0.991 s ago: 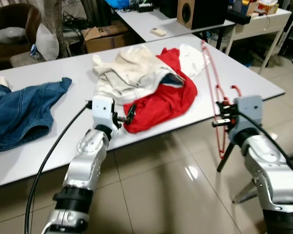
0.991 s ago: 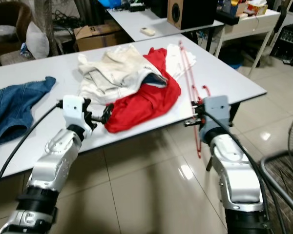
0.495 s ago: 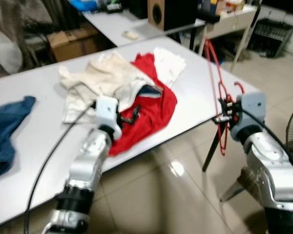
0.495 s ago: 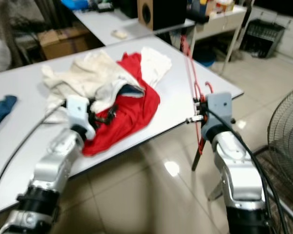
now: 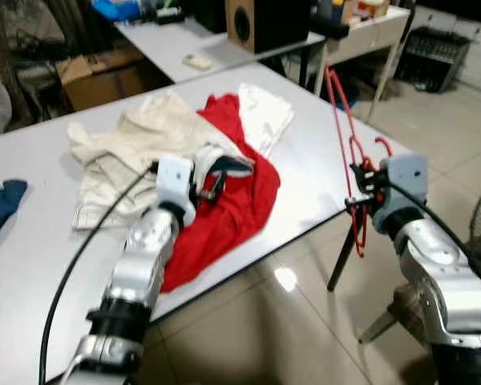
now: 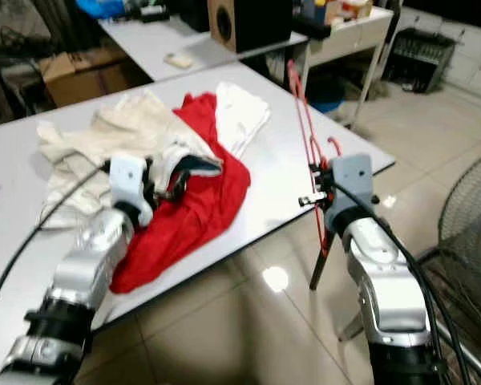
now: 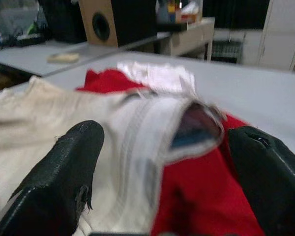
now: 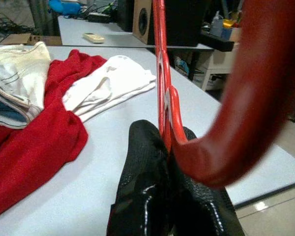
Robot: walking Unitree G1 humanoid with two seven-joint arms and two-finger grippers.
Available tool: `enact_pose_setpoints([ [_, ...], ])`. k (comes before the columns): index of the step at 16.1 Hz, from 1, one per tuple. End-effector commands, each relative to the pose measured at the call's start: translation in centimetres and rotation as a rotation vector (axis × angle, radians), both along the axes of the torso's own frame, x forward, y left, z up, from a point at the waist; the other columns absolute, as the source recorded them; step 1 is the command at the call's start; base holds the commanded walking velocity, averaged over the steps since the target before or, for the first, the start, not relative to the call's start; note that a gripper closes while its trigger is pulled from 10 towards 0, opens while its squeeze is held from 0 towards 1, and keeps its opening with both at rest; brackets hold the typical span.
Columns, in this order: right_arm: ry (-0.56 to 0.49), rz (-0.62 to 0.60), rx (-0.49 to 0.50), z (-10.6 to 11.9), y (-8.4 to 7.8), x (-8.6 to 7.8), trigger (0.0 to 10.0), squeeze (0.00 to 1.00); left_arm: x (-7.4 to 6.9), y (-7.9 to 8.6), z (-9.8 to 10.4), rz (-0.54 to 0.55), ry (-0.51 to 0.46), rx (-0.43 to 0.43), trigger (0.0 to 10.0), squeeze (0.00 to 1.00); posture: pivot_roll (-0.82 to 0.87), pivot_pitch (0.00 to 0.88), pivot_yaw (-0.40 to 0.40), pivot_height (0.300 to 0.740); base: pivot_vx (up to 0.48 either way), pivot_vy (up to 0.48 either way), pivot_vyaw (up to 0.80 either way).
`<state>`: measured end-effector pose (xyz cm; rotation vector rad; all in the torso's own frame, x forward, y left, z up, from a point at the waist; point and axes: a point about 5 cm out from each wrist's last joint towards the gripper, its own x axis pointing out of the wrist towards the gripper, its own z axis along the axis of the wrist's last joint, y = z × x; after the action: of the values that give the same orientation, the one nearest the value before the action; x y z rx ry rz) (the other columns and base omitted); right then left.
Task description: Hang hanger
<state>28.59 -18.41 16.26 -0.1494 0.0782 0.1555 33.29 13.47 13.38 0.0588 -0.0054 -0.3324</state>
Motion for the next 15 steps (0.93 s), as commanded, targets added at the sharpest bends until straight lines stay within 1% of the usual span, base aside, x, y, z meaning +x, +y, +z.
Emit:
enact_pose_setpoints([
  [1,-0.019,0.018,-0.002,0.3,0.6,-0.1,10.0,0.00,0.0,0.8,-0.2,0.002,0.009,-0.016,10.0,0.54,-0.17,0.000,0.059,0.740,0.000,0.000,0.00],
  [2,-0.021,-0.001,-0.008,0.3,0.4,-0.2,10.0,0.00,0.6,-0.1,0.2,-0.047,0.006,-0.044,10.0,0.15,-0.19,0.000,0.069,0.740,0.000,0.000,0.00],
  [3,-0.021,-0.003,-0.009,0.3,0.3,-0.2,10.0,0.00,0.9,-0.3,0.2,-0.055,0.011,-0.040,10.0,0.10,-0.19,0.000,0.070,0.740,0.000,0.000,0.00],
  [5,-0.022,-0.009,-0.011,0.3,0.2,-0.3,10.0,0.00,1.8,-0.8,-0.2,-0.060,0.027,-0.002,10.0,0.04,-0.19,0.000,0.071,0.740,0.000,0.000,0.00],
  [6,-0.023,-0.013,-0.013,0.4,0.1,-0.2,10.0,0.00,2.3,-1.0,-0.5,-0.060,0.047,0.002,10.0,0.00,-0.20,0.000,0.074,0.740,0.000,0.000,0.00],
  [8,-0.025,-0.017,-0.013,0.5,0.1,-0.2,10.0,0.00,2.8,-1.4,-0.6,-0.081,0.077,-0.039,10.0,0.00,-0.20,0.000,0.074,0.740,0.000,0.000,0.00],
  [9,-0.025,-0.018,-0.014,0.4,0.2,-0.3,10.0,0.00,3.1,-2.1,-0.7,-0.129,0.103,-0.079,10.0,0.00,-0.21,0.000,0.077,0.740,0.000,0.000,0.00],
  [10,-0.023,-0.018,-0.014,0.4,0.2,-0.3,10.0,0.00,3.2,-2.4,-0.8,-0.147,0.112,-0.086,10.0,0.00,-0.21,0.000,0.078,0.740,0.000,0.000,0.00],
  [11,-0.022,-0.020,-0.014,0.3,0.2,-0.4,10.0,0.00,3.3,-3.0,-1.0,-0.175,0.129,-0.078,10.0,0.00,-0.22,0.000,0.081,0.740,0.000,0.000,0.00],
  [12,-0.022,-0.020,-0.013,0.3,0.2,-0.4,10.0,0.00,3.4,-3.2,-1.1,-0.186,0.137,-0.071,10.0,0.00,-0.22,0.000,0.081,0.740,0.000,0.000,0.00],
  [13,-0.023,-0.022,-0.014,0.3,0.2,-0.4,10.0,0.00,3.5,-3.5,-1.4,-0.192,0.145,-0.034,10.0,0.00,-0.22,0.000,0.082,0.740,0.000,0.000,0.00],
  [14,-0.023,-0.022,-0.014,0.3,0.2,-0.4,10.0,0.00,3.5,-3.5,-1.4,-0.192,0.145,-0.034,10.0,0.00,-0.22,0.000,0.082,0.740,0.000,0.000,0.00],
  [15,-0.026,-0.023,-0.016,0.4,0.2,-0.4,10.0,0.00,4.0,-3.1,-1.7,-0.107,0.158,0.085,10.0,0.00,-0.23,0.000,0.087,0.740,0.000,0.000,0.00],
])
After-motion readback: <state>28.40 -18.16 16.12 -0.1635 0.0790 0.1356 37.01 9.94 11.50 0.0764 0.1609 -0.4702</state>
